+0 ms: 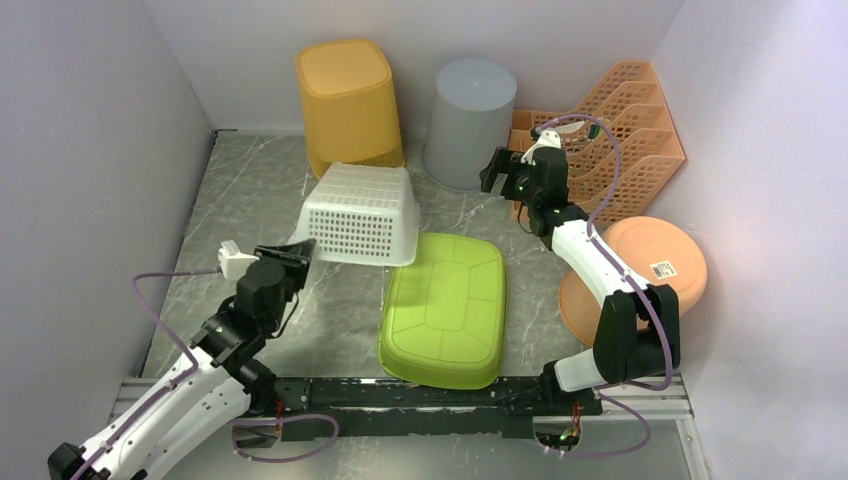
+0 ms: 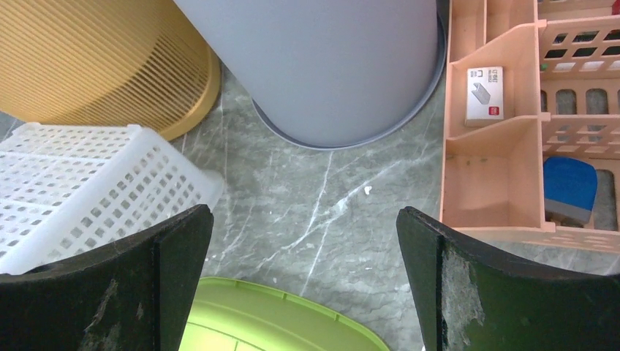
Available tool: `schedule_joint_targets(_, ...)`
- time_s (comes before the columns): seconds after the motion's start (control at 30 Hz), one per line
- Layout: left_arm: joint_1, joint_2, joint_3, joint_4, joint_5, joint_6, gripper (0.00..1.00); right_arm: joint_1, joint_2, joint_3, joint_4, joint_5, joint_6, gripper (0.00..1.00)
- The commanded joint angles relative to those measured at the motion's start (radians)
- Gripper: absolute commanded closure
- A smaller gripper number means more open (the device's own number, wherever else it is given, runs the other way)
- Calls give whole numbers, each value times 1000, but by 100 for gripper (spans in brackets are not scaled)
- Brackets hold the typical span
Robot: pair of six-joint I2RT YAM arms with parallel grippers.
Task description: Turn the large container upside down
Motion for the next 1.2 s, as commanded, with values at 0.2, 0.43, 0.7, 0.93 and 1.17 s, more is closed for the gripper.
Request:
schedule_joint_targets(0.2,0,15,-56,-476,-34,57,28,4,-19,-13,34,-14,7,0)
schedule_joint_targets(0.43,0,34,-23,-513,-26,87,9,7,-21,-14,16,-16,0,0)
schedule_joint_targets(0.7,0,21,85,-564,7,182,3,120,-13,23,-63,53,-48,0)
schedule_joint_targets(0.93,0,13,182,-539,30,309,0,270,20,30,-92,96,-63,0)
schedule_joint_targets(1.17,-1,161,397,-472,92,541,0,449,101,65,-110,150,-73,0)
